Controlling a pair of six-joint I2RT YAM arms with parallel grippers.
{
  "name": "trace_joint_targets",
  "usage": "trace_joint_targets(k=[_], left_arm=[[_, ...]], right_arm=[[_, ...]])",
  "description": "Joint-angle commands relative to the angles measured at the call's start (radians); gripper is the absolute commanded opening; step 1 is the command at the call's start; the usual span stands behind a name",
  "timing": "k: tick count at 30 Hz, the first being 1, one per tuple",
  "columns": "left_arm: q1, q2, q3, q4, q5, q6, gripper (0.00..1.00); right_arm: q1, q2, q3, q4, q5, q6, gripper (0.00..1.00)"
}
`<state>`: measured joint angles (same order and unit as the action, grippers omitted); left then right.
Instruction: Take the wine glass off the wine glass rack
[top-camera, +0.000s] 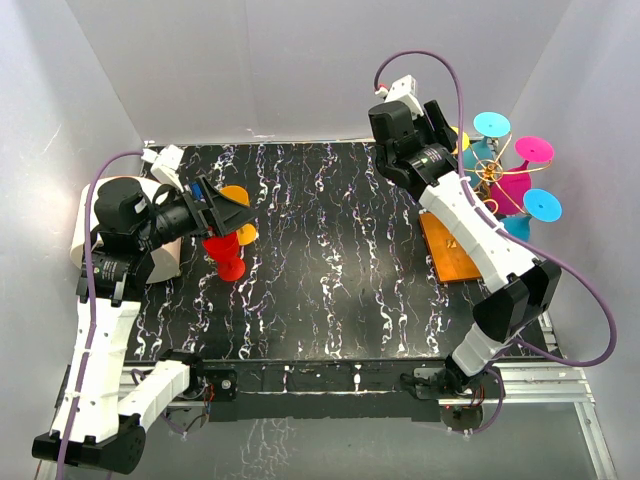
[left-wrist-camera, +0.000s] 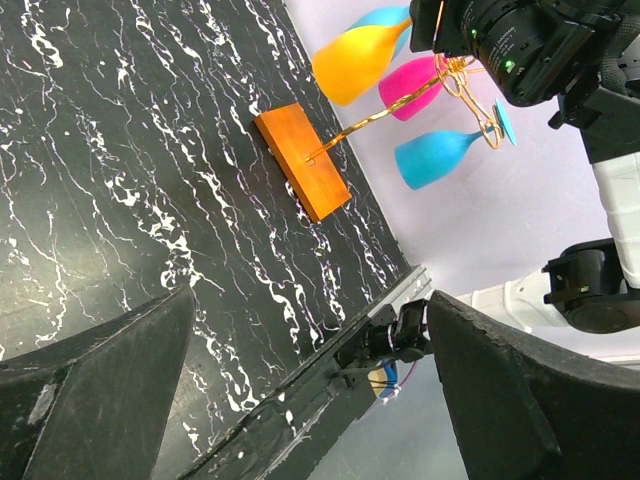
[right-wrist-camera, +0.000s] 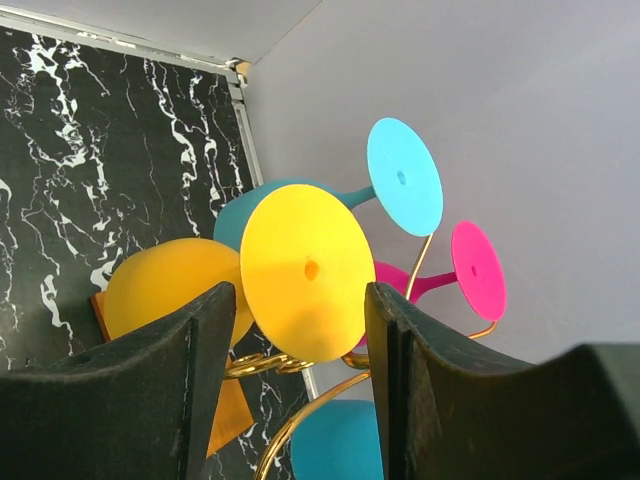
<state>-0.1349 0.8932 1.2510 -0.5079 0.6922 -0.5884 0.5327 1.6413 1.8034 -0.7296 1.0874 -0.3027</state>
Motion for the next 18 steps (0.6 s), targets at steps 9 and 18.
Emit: trace_joint_targets(k=[9,18], left_arm=[[-0.005,-0.010,0.028,0.026,0.022,-0.028,0.99],[-0.005,-0.011,0.022,0.022,0.024,-0.018,0.99]], right_arm=[[-0.013,0.003,0.025,0.068,0.005,-0.042,0.38],[-0.013,-0.005,0.003,0.081,0.014,-0.053,0.39]])
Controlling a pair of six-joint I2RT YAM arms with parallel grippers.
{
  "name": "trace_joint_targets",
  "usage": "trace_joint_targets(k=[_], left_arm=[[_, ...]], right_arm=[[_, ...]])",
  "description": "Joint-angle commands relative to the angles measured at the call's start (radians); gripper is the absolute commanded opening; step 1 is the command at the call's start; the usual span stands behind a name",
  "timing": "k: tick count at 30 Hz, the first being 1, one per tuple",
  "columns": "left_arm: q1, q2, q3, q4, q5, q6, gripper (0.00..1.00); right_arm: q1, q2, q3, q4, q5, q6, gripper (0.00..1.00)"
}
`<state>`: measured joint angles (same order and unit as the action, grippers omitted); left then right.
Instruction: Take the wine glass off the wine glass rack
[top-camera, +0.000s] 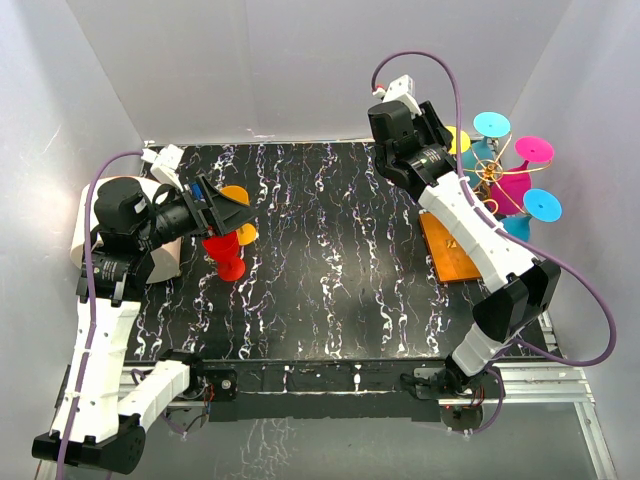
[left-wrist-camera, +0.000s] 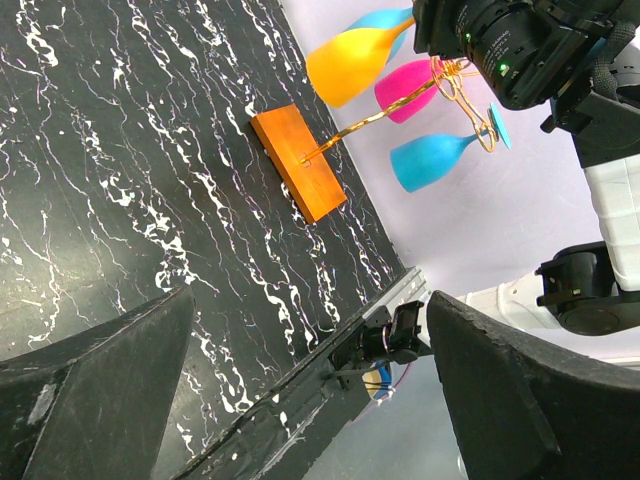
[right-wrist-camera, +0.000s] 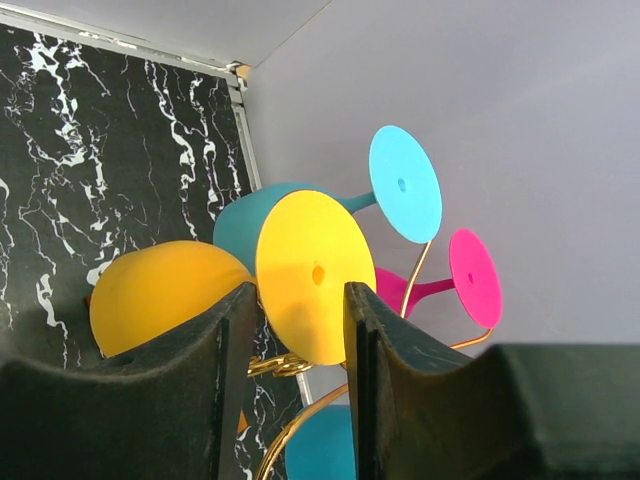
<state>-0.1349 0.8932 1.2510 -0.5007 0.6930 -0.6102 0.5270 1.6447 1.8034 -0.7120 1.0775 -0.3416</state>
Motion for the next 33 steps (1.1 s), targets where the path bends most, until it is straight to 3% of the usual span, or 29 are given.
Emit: trace_joint_targets(k=[1,13,20,29,33], left_arm=[[-0.005,-0.010,0.022,0.012,0.023,0.004,0.99],[-0.005,-0.010,0.021,0.012,0.022,0.005,0.99],[-0.005,-0.008,0.027,0.002,0.017,0.014,0.99],[-0.004,-0.012,0.043,-0.008,0.007,0.018,0.99],[-0.005,-0.013,0.039,-0.005,0.009,0.016,0.99]], right_arm=[[-0.007,-0.010,-0.001,0.066,0.023,-0.014,0.40],[-0.012,-0.016,-0.037,0.075,0.024,-0.014,0.44],[-0.015,-0.023,-0.053,0.099,0.036,-0.040,0.33],[-0.016,-0.017,-0.038,0.113,0.038,-0.062,0.35],[-0.016,-0.016,-0.035,0.106,0.035,-0.065,0.29]])
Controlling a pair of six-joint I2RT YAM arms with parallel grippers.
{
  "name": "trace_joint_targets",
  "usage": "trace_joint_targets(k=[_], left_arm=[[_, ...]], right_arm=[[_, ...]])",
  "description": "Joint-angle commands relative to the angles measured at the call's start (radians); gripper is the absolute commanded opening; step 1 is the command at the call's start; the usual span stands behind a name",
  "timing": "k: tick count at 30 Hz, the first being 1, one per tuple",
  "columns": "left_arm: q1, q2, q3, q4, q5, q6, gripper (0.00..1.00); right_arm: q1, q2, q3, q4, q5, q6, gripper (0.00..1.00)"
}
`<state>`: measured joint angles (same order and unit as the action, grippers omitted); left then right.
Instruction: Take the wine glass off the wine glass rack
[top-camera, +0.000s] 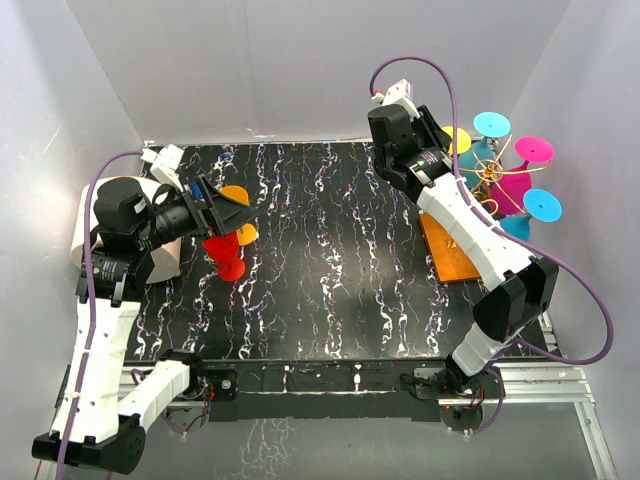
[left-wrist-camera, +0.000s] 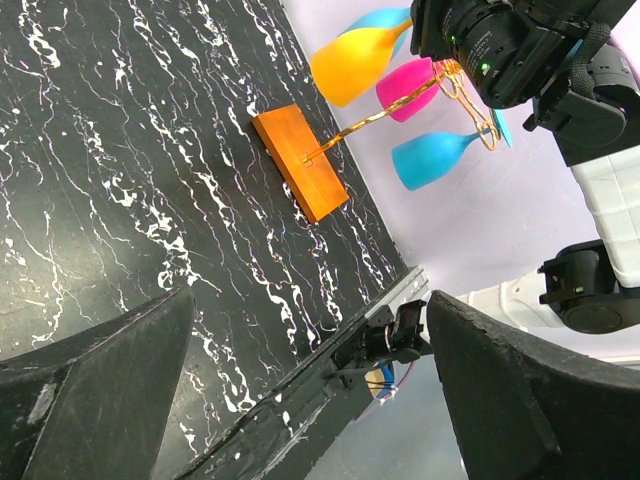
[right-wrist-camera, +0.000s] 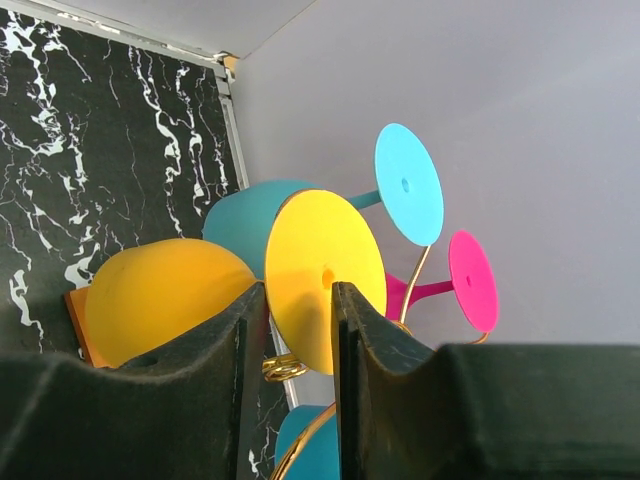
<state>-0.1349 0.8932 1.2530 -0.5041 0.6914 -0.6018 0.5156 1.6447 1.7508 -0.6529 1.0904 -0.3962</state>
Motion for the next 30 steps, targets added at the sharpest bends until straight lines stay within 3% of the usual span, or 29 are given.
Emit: trace_joint_targets(k=[1,6,24,30], left_arm=[[-0.004,-0.013,0.037,-0.002,0.011,0.007,0.99],[-0.004,-0.014,0.037,-0.001,0.008,0.007,0.99],[-0.005,0.000,0.024,0.021,0.016,-0.002,0.99],[-0.004,0.004,0.018,0.029,0.021,-0.005,0.99]], right_arm=[[-0.004,-0.018,0.016,0.046,0.020,-0.012,0.27],[-0.003,-0.018,0.027,0.030,0.013,-0.011,0.17],[0.006,-0.009,0.089,0.037,0.000,-0.077,0.00],[0.008,-0.002,0.097,0.041,-0.010,-0.103,0.00]])
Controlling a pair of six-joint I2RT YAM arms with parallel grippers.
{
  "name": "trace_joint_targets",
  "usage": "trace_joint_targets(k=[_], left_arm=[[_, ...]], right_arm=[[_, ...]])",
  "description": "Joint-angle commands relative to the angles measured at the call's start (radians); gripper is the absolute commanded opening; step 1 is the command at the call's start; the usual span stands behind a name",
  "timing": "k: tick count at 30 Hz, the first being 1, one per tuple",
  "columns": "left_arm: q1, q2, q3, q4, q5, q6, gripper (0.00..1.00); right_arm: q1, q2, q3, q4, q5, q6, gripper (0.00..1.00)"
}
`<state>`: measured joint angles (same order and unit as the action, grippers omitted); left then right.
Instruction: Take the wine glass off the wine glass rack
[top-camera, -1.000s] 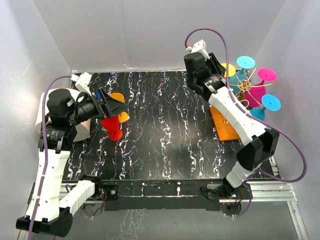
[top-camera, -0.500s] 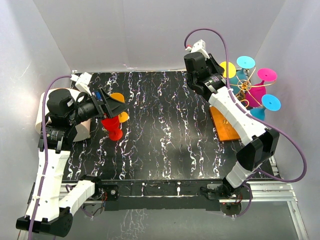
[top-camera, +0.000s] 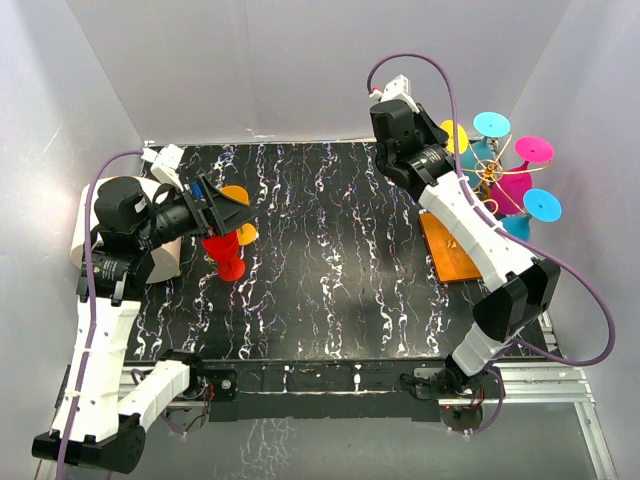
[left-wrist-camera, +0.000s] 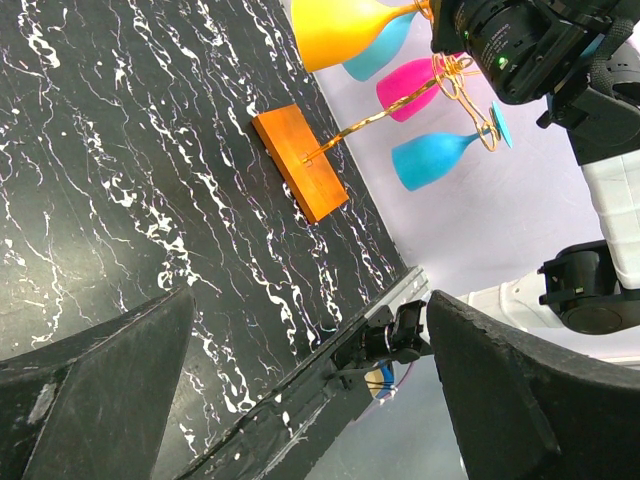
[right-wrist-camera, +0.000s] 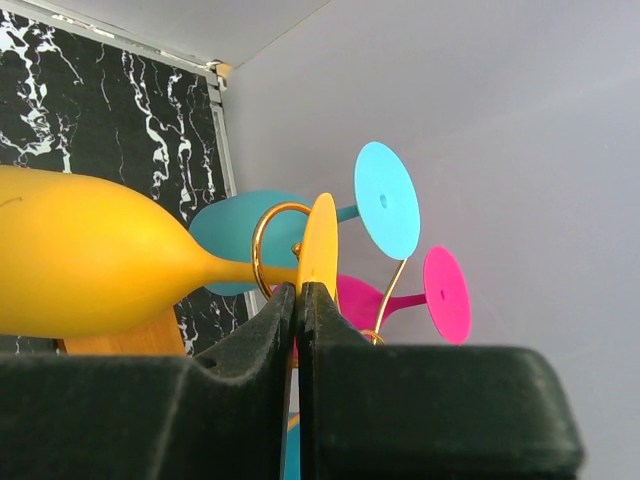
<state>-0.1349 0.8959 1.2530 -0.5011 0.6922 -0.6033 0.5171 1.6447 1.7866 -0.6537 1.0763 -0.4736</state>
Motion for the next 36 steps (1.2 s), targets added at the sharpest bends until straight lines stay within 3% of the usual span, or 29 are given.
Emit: trace_joint_targets(k=[1,36], left_arm=[[-0.005,0.002,0.020,0.026,0.020,-0.003,0.99],[-0.004,-0.007,0.031,0.026,0.037,-0.025,0.99]], right_arm=[[0.007,0.000,0.063,0.043,0.003,-0.032,0.00],[-0.049,0.031,0.070,0.155,0.025,-0.121,0.00]])
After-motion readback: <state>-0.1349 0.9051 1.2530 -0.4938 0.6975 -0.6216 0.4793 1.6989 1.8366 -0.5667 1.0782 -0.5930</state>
